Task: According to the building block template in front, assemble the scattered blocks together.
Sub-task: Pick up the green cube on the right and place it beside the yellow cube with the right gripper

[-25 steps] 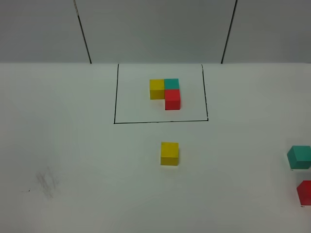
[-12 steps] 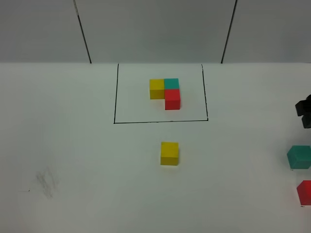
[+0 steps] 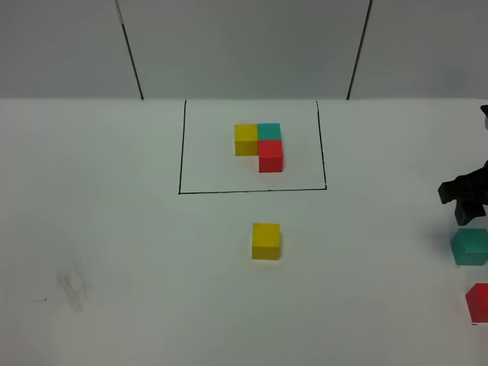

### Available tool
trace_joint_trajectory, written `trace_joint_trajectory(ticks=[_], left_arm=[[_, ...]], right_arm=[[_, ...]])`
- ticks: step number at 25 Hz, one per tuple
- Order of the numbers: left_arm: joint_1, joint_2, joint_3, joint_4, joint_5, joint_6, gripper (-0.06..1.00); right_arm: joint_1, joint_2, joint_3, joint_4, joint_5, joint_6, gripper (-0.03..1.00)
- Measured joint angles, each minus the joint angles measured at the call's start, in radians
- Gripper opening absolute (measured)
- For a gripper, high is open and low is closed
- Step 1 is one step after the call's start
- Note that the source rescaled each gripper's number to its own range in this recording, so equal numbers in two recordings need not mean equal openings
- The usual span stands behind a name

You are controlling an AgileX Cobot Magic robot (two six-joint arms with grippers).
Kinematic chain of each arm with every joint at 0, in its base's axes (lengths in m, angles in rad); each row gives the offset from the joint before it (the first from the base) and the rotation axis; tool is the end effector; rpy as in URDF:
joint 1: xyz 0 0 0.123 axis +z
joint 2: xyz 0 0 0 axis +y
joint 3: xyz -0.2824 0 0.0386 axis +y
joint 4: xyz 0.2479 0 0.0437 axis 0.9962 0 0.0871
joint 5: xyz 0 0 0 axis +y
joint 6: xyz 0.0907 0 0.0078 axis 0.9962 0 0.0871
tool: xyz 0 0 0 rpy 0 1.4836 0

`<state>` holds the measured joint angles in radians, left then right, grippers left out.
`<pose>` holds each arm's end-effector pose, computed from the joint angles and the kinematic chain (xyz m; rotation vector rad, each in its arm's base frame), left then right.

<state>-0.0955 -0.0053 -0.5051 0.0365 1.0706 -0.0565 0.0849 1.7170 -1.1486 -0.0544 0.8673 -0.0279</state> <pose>-0.0064 0.0035 0.2778 0.0377 2.0433 -0.0514 0.3309 0.0244 0.2114 -0.2090 2.9101 -0.0570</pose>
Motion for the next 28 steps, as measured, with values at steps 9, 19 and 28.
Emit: trace_joint_trajectory(ticks=[9, 19, 28], left_arm=[[0.000, 0.000, 0.000, 0.000, 0.000, 0.000, 0.86], [0.000, 0.000, 0.000, 0.000, 0.000, -0.001, 0.86], [0.000, 0.000, 0.000, 0.000, 0.000, -0.001, 0.86]], right_arm=[[-0.007, 0.089, 0.000, -0.003, -0.005, 0.009, 0.71], [-0.019, 0.190, 0.000, -0.003, -0.066, 0.028, 0.71], [-0.019, 0.265, 0.000, 0.008, -0.100, 0.028, 0.71]])
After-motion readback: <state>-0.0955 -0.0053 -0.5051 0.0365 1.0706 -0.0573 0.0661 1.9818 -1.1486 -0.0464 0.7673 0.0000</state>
